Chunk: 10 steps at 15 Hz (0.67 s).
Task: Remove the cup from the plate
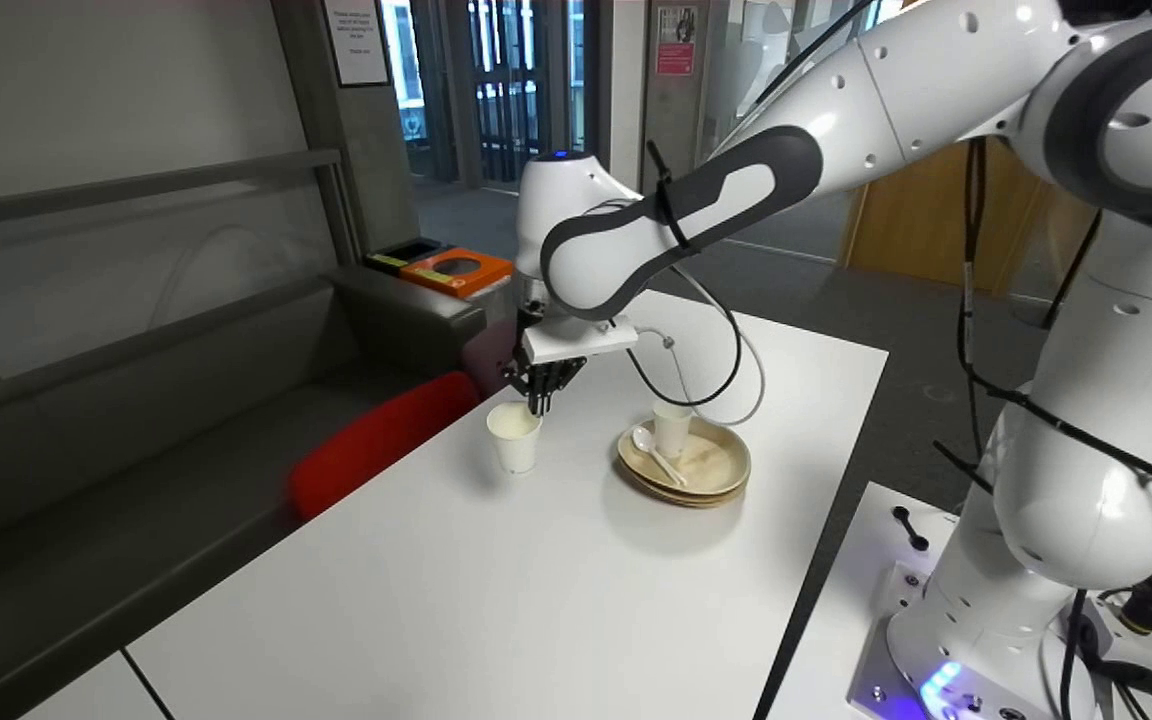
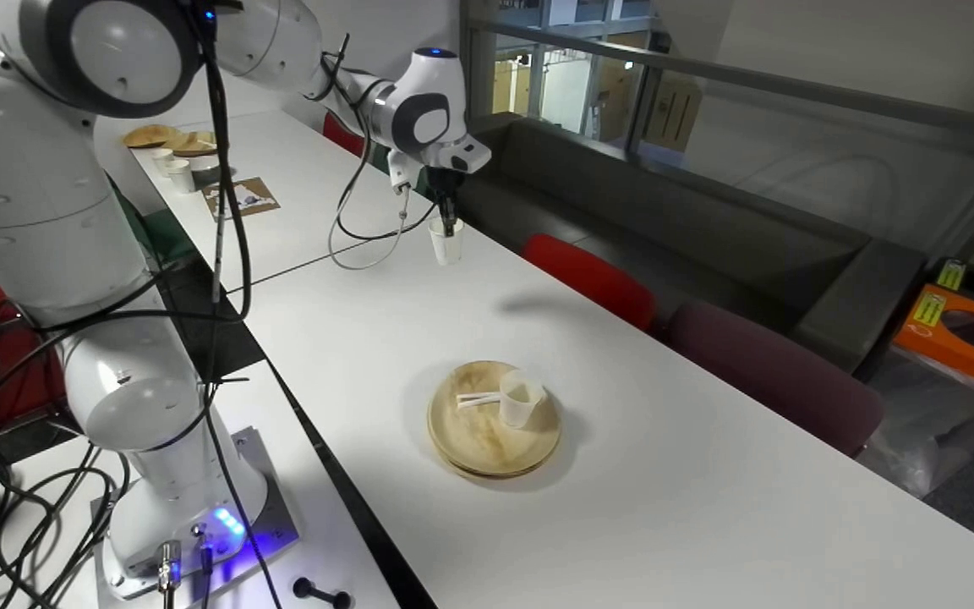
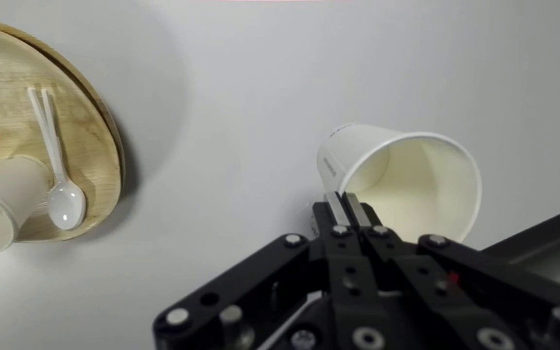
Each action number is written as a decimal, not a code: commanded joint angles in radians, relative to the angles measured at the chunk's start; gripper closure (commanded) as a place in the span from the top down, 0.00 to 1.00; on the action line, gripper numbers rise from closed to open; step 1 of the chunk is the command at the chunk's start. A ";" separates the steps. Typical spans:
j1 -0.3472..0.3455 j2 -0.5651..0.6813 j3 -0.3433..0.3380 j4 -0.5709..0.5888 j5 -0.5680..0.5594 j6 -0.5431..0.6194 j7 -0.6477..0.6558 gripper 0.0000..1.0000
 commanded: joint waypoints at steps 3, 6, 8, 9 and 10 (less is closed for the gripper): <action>0.058 0.210 -0.039 0.205 -0.028 -0.094 -0.098 0.01; 0.081 0.291 -0.054 0.262 -0.018 -0.113 -0.148 0.01; 0.103 0.331 -0.068 0.278 -0.033 -0.098 -0.163 0.01; 0.113 0.349 -0.076 0.286 -0.039 -0.093 -0.169 0.01; 0.123 0.367 -0.083 0.293 -0.046 -0.090 -0.171 0.01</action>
